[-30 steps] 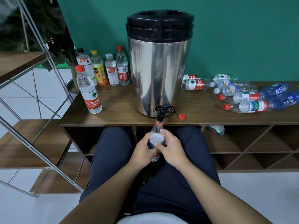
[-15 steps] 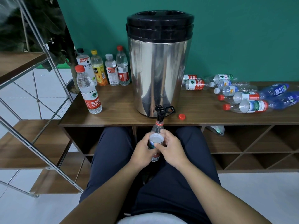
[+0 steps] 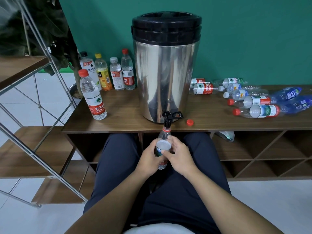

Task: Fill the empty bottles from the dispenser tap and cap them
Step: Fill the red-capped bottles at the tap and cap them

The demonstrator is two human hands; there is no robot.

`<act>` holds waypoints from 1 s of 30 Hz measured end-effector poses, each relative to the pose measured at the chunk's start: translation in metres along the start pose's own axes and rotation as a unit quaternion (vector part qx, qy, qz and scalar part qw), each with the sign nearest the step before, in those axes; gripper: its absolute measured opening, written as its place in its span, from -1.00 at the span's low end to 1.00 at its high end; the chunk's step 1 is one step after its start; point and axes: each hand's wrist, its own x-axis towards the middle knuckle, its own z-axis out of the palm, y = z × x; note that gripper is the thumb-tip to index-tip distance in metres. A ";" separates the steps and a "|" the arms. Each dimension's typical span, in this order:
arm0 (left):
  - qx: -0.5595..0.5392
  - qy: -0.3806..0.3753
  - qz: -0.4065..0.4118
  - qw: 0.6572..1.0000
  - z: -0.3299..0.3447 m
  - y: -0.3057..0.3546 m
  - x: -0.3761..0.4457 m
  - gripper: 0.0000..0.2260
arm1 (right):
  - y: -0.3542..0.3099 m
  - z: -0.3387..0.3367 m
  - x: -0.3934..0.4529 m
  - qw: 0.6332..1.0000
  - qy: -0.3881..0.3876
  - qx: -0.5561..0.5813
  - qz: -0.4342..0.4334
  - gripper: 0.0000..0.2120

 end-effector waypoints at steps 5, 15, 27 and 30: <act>0.003 -0.001 0.000 1.000 0.000 0.000 0.001 -0.45 | 0.000 0.001 0.001 1.000 0.000 -0.009 -0.006 -0.47; 0.003 0.002 0.000 1.000 0.001 -0.002 0.001 -0.46 | 0.001 0.001 0.001 1.000 0.006 0.001 -0.008 -0.44; 0.001 0.002 0.003 1.000 0.002 -0.003 0.002 -0.46 | 0.005 0.003 0.003 1.000 0.007 0.010 -0.007 -0.38; -0.001 0.002 0.002 1.000 0.003 -0.004 0.002 -0.45 | 0.006 0.003 0.003 1.000 0.005 0.010 0.000 -0.38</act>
